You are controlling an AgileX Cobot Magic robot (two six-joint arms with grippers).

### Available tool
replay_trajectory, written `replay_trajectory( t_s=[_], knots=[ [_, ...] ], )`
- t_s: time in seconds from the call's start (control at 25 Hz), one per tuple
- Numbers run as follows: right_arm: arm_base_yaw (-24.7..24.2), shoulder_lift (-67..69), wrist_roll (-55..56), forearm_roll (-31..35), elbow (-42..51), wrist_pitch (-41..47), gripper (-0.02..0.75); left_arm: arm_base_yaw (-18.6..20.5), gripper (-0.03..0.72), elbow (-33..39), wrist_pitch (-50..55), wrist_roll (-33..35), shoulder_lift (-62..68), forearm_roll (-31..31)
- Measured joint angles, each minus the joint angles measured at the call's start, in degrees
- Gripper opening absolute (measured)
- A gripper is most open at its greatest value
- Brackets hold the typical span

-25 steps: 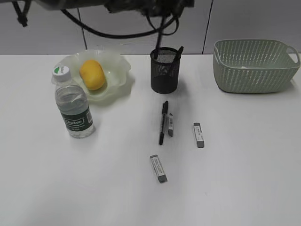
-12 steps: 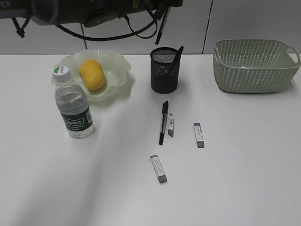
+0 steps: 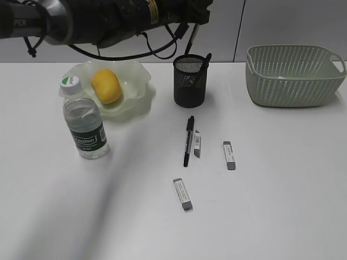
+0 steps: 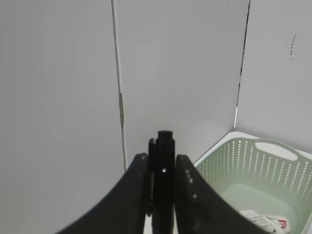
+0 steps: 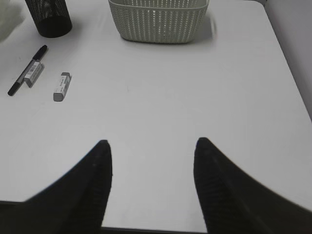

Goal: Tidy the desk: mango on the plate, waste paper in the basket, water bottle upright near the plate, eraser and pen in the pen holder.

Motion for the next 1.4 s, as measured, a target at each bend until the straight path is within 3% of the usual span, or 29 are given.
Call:
replay_trajectory(
  t_s=[0.28,0.8,0.92,1.12,1.4],
  knots=[
    [0.0,0.0,0.0,0.0,0.0,0.0,0.435,0.9,0.111,0.0,-5.4,7.0,3.3,-9.9],
    [0.0,0.0,0.0,0.0,0.0,0.0,0.435,1.0,0.113,0.0,-6.1,9.9,6.7,-11.5],
    [0.0,0.0,0.0,0.0,0.0,0.0,0.435,1.1,0.160,0.0,-6.3,10.1,6.7,-11.5],
    [0.0,0.0,0.0,0.0,0.0,0.0,0.435,1.5,0.301,0.0,-6.3,10.1,6.7,-11.3],
    [0.0,0.0,0.0,0.0,0.0,0.0,0.435,1.6,0.316,0.0,-3.9,7.9,5.4,-10.4]
  ],
)
